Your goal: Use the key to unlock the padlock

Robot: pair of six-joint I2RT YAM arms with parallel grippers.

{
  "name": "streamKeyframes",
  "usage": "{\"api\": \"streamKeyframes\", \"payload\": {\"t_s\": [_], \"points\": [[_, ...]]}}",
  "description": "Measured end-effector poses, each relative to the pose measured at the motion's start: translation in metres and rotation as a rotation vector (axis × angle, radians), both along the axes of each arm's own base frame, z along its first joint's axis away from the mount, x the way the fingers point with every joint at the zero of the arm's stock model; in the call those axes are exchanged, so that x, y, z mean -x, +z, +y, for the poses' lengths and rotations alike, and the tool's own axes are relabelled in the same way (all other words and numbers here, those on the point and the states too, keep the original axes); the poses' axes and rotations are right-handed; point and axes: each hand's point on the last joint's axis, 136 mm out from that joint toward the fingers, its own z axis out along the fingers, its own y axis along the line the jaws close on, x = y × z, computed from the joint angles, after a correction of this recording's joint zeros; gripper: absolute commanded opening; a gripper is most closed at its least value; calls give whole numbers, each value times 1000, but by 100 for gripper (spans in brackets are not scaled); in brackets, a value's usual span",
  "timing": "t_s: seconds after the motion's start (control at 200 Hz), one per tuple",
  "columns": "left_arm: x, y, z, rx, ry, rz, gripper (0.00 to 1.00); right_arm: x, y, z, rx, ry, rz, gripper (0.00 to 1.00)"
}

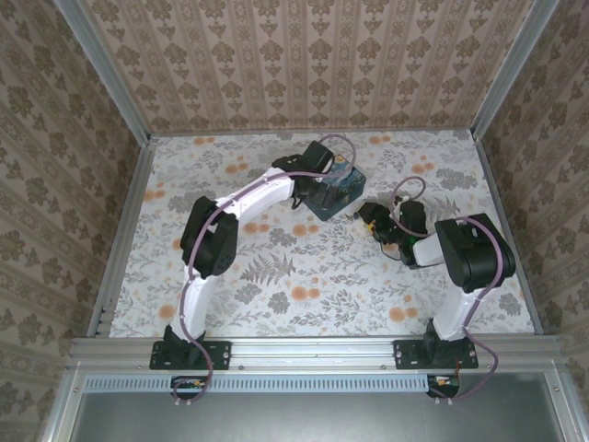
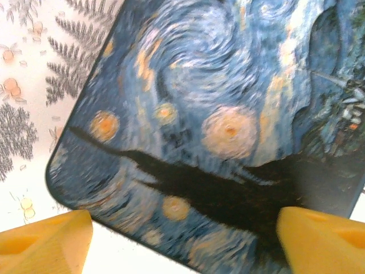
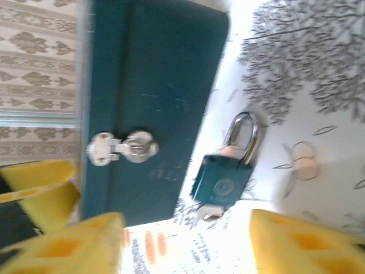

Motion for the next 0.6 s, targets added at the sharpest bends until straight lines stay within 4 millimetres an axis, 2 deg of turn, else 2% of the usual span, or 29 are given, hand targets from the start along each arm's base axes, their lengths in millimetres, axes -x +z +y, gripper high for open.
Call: {"api": "streamKeyframes", "payload": {"t_s": [0.075,0.14,0.21,0.285,0.37,0.435,0.51,0.6], "points": [[7,6,12,24,16,25,100,4,14,-2,9,8,-20,100],[11,22,24,53,33,13,100,9,22,-10,39,0,-11,99],[16,51,42,97,57,-28,100,16,34,-25,94,-19,-5,99],[17,89,69,153,102,-110,100,18,57,-46,182,-53,-32,100],[13,131,114,216,188,-234,100,12,94,-79,323,-136,-99,99],[9,150,156,248,274,-321,100,8,117,-105,439,-213,-150,99],[8,153,210,251,387,-415,100,9,128,-133,584,-304,-187,100],[20,135,267,194,488,-497,100,16,114,-155,729,-366,-185,99]]}}
